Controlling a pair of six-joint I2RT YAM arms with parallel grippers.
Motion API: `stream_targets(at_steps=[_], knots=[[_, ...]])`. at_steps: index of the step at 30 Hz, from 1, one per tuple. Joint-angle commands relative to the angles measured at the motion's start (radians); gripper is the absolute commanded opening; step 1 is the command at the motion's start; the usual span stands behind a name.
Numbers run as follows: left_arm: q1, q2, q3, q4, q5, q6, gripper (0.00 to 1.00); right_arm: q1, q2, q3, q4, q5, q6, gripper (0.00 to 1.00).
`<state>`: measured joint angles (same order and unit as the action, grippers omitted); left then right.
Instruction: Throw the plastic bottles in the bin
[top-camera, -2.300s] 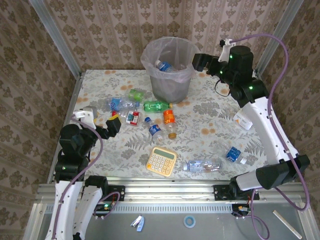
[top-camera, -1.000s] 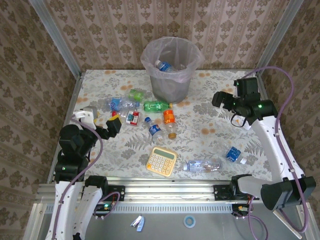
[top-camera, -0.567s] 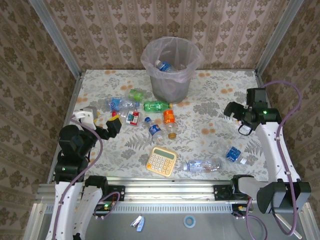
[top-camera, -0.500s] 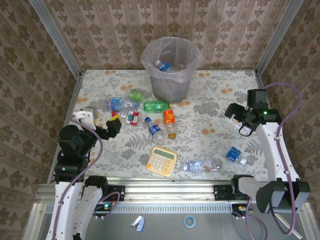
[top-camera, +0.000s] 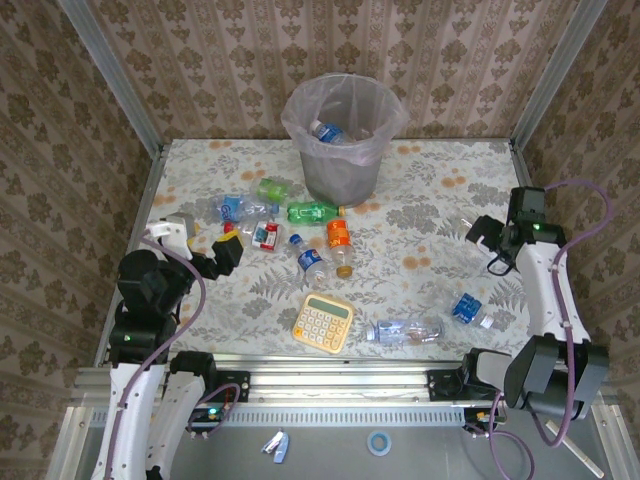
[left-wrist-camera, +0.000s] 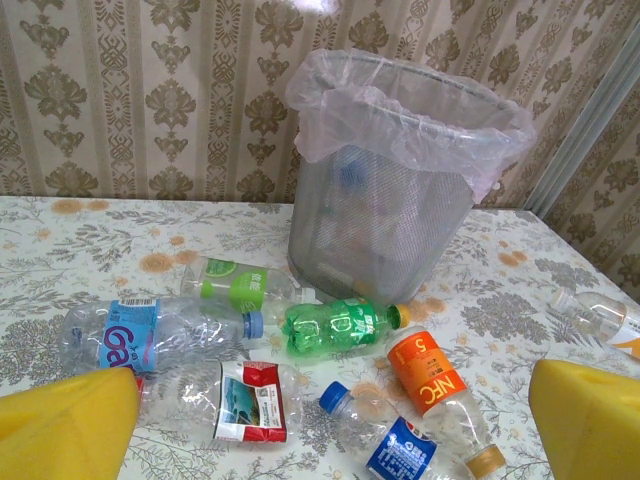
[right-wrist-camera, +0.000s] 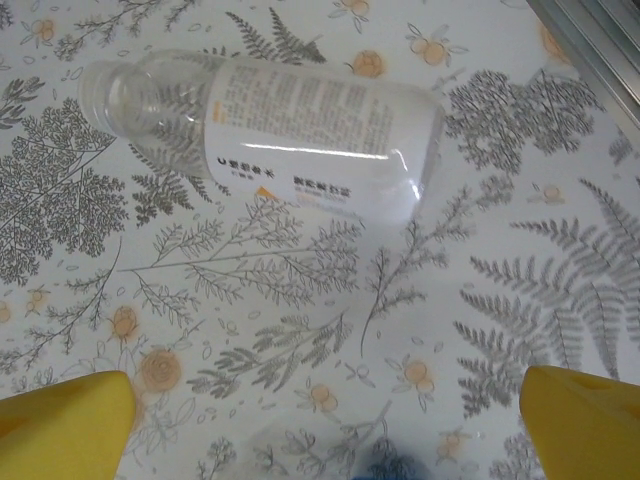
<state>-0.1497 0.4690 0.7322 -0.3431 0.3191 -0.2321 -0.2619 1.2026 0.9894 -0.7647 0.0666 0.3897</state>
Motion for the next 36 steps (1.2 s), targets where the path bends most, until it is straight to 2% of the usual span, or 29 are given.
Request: stream_targets(at_steps=[1,4,10,14,21,29,36], knots=[[-0.003,-0.018,-0.008,0.03,0.02,-0.012,1.0,-0.002,0.027,0.038,0.059,0.015,-0.133,1.0],[-0.003,-0.017,-0.011,0.033,0.018,-0.012,1.0,-0.002,0.038,0.022,0.096,0.051,-0.235,1.0],[-0.002,-0.015,-0.011,0.038,0.024,-0.012,1.0,0.01,0.07,-0.031,0.202,0.012,-0.383,1.0],[-0.002,-0.014,-0.015,0.04,0.028,-0.013,1.0,0.029,0.155,0.0,0.179,0.072,-0.453,1.0],[-0.002,-0.013,-0.016,0.043,0.016,-0.016,1.0,0.05,0.286,0.042,0.185,0.153,-0.49,1.0],[-0.002,0.008,-0.018,0.052,0.04,-0.024,1.0,0.095,0.457,0.135,0.188,0.318,-0.556,0.99],[-0.002,0.01,-0.018,0.051,0.041,-0.024,1.0,0.103,0.577,0.216,0.186,0.3,-0.601,0.98]])
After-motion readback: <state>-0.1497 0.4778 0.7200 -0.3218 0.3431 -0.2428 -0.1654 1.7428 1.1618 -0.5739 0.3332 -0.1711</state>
